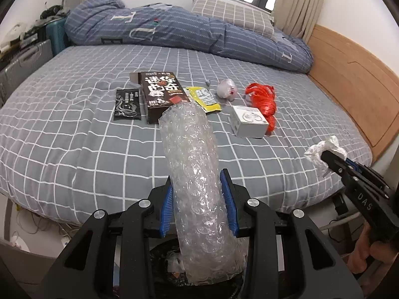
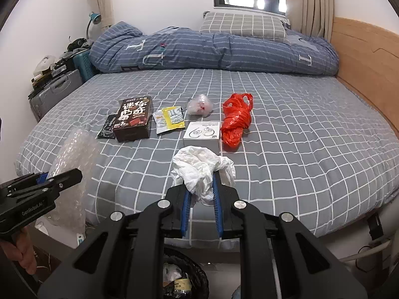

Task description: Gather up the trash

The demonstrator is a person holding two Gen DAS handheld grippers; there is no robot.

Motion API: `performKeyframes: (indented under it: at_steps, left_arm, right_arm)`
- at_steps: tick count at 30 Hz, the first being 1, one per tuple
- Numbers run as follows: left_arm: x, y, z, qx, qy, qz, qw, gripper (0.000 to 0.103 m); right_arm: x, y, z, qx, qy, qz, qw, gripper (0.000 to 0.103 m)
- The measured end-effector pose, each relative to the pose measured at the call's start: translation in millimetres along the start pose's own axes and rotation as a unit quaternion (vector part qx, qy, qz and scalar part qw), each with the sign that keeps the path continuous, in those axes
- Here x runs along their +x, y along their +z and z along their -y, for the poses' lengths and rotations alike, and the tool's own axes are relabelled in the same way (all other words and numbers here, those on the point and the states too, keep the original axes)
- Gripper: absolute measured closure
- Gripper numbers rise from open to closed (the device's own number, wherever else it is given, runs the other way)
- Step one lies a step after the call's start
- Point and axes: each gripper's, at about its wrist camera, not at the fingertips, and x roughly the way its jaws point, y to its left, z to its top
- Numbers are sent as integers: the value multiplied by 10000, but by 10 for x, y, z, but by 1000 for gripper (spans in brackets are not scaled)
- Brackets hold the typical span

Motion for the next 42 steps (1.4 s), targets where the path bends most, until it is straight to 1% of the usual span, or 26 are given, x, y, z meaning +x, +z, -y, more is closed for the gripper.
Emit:
performKeyframes:
  at_steps: [6, 12, 16, 21, 24, 27, 30, 35, 42]
  left_arm:
    - [-48, -137, 98, 65, -41, -80, 9999, 69]
    - [-33, -368, 109, 54, -4, -286, 9996, 69]
    - [-77, -531, 69, -42, 19, -433, 9991, 70]
    - [-207, -703, 4, -227, 2, -516, 9984, 70]
    - [-260, -770, -1, -239, 13, -564, 9981, 70]
    - [-300, -840, -5, -287, 1, -641, 9975, 70]
    - [-354, -912, 47, -204, 7, -699, 9973, 70]
    - [-410, -976, 76, -195, 10, -765, 9969, 70]
    - [-447, -1048, 124, -216, 28, -858, 9961, 70]
  right_arm:
    - [-73, -130, -40, 28, 72, -75, 9999, 87]
    - [-71, -334, -94, 3, 101, -276, 9996, 87]
    - [-94, -520, -132, 21, 102, -393, 9992, 87]
    - [-216, -695, -193, -6, 89, -451, 9989, 87]
    - [-292, -799, -226, -2, 87, -509, 9987, 87]
    - [-328, -867, -246, -30, 65, -556, 9984, 87]
    - [-356, -891, -286, -151, -25, -552, 9984, 87]
    - [-429, -901, -310, -141, -77, -610, 9980, 87]
    - [-517, -1010, -346, -83, -88, -761, 9970, 87]
